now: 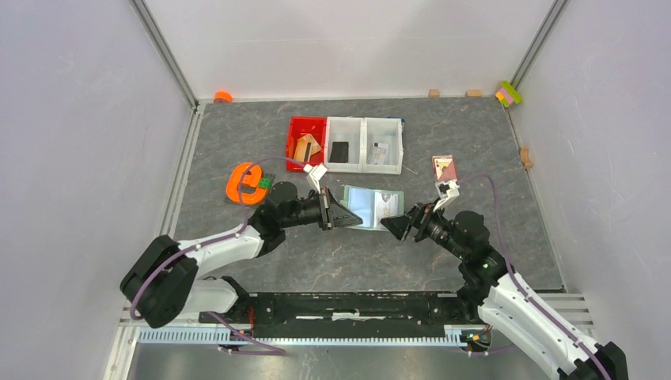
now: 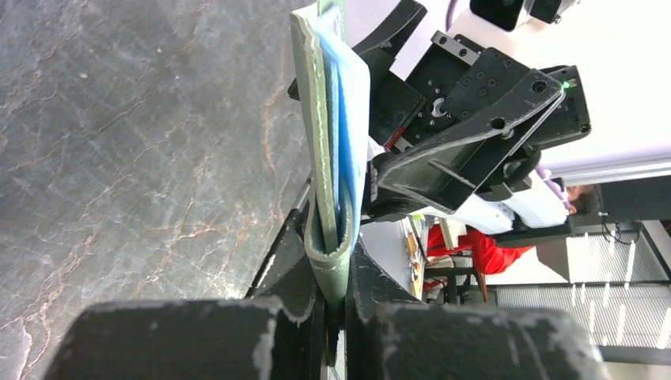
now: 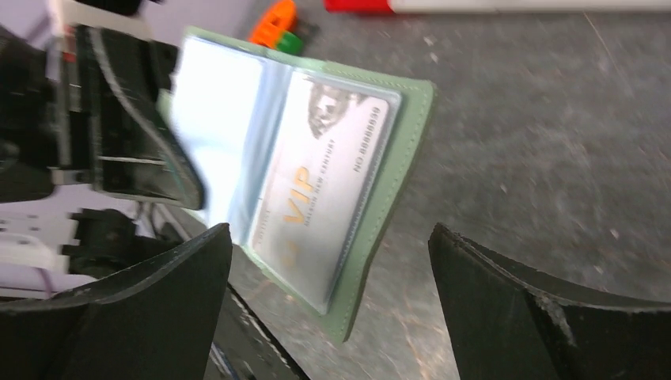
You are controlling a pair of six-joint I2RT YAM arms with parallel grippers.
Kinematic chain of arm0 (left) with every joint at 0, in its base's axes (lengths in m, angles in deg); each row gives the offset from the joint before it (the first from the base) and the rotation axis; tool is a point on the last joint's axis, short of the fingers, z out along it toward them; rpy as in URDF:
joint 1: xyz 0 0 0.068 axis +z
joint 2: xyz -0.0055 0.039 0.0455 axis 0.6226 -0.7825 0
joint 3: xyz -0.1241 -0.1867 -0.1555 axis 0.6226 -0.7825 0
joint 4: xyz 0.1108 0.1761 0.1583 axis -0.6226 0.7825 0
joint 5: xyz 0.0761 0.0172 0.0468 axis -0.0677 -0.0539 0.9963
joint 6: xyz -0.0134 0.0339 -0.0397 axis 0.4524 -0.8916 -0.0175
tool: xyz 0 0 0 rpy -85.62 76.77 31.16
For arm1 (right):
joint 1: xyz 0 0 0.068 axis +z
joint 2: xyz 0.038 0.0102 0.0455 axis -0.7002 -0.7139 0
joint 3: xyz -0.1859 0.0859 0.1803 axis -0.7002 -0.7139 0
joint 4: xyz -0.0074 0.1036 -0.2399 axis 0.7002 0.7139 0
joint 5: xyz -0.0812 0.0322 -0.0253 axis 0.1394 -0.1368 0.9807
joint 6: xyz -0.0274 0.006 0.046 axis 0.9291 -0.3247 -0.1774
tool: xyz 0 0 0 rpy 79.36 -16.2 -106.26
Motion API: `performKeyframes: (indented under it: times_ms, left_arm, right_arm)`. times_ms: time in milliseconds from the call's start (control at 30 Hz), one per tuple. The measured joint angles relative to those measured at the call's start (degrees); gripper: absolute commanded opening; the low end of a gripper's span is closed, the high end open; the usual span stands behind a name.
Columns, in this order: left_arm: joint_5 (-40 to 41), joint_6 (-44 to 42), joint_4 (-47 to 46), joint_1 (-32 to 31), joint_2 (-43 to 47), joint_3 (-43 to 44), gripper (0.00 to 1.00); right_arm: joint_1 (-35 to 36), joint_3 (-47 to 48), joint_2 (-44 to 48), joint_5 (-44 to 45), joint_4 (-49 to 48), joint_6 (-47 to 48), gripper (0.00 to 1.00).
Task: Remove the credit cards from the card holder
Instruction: Remove the credit card from the card holder.
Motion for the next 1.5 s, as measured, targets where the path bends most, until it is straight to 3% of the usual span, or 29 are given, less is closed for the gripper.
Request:
performKeyframes:
  times_ms: [67,300,433,533,633,767,867,967,1100,1500]
  left_arm:
    - [-0.74,0.26,0.02,0.52,1.68,0.0,0.02]
    - [-2.47,0.76,0.92,0.55,4.57,0.04,0.02]
    - [-2.69,0.79,1.68,0.55,5.55,0.04,0.02]
    - [-2.43,0.7,2.78,0.55,6.08,0.15,0.21]
    - [-0.37,-1.49,9.57,0.55,7.1,1.73,0.43]
    - [9.18,-7.76,26.86,0.42,8.87,7.41,0.56]
    - [18.82,-12.11,38.42,-1.11,8.85,12.57,0.53]
    - [25.9,-15.52,46.18,-4.81,8.83,16.72,0.35]
    - [26.75,-17.57,47.19,-7.91,8.87,17.42,0.24]
    - [14.6,-15.21,29.33,-8.07,2.84,12.41,0.34]
  right_arm:
    - [-0.17,-0.33,1.46,-1.33,-3.78,-1.49,0.9]
    - [-0.31,-2.58,1.25,-7.3,-16.72,-7.5,0.51]
    - [-0.31,-3.48,0.37,-8.9,-19.37,-9.62,0.19]
    - [-0.31,-3.85,0.37,-9.05,-19.37,-10.45,0.02]
    - [-0.31,-3.85,0.28,-8.57,-18.38,-10.34,0.0]
    - [-0.33,-3.85,-0.83,-7.45,-14.73,-8.87,0.0]
    - [-0.31,-3.85,-2.47,-6.67,-12.63,-8.0,0.0]
    - [-0.31,-3.82,-4.22,-6.01,-10.93,-7.21,0.0]
    - [-0.31,-3.74,-6.6,-5.99,-10.32,-6.62,0.0]
    - [-0.31,-3.74,-8.15,-10.38,-13.75,-9.03,0.0]
